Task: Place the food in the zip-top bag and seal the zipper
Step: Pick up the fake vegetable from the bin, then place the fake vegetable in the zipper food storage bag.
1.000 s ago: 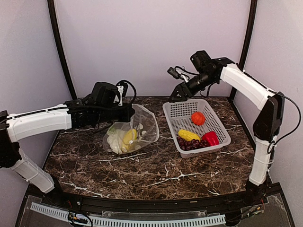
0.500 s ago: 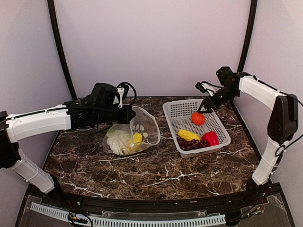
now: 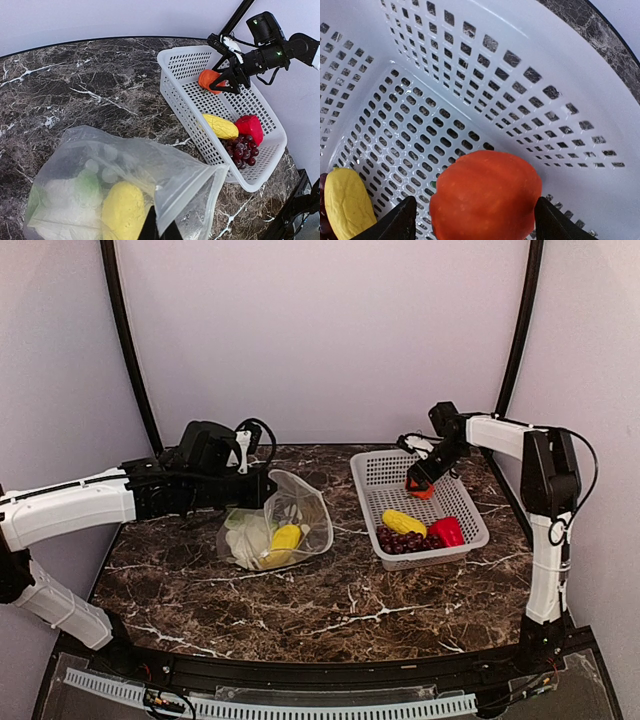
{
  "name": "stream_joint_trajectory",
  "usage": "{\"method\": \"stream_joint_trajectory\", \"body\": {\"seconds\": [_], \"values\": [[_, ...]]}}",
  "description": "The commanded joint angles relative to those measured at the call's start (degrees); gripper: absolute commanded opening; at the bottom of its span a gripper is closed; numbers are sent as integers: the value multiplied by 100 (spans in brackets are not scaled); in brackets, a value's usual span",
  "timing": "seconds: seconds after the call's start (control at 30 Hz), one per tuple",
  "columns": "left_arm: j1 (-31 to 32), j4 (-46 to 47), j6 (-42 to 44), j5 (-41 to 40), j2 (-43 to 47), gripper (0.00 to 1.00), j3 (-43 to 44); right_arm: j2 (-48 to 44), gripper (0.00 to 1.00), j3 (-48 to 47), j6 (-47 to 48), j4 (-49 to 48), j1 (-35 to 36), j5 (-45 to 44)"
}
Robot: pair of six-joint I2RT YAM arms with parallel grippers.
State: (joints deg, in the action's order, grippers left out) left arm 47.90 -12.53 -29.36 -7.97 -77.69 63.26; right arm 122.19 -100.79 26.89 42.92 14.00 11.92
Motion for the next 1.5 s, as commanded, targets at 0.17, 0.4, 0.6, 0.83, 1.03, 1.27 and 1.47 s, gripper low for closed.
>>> {"method": "stream_joint_trajectory", "body": {"seconds": [0.17, 0.4, 0.6, 0.83, 1.03, 1.27, 1.47], "values": [[17, -47, -116, 17, 179, 1, -103, 398, 75, -247, -127, -174, 241, -740], [18, -43, -103, -15, 190, 1, -104, 188, 59, 104, -44, -320, 408, -1302], [17, -21, -128, -8, 173, 1, -151, -156, 43, 168, -133, -83, 411, -1025], [18, -22, -147, -98, 165, 1, -183, -1141, 42, 199, -357, 298, 433, 377], [13, 73, -234, -107, 73, 1, -170, -2010, 41, 374, -386, 490, 760, 2628], [18, 134, -315, -99, -34, 1, -81, -2224, 41, 186, -356, 819, 1580, 4300], [17, 73, -355, -105, -34, 1, -29, -2042, 41, 229, -502, 599, 2321, 4797]]}}
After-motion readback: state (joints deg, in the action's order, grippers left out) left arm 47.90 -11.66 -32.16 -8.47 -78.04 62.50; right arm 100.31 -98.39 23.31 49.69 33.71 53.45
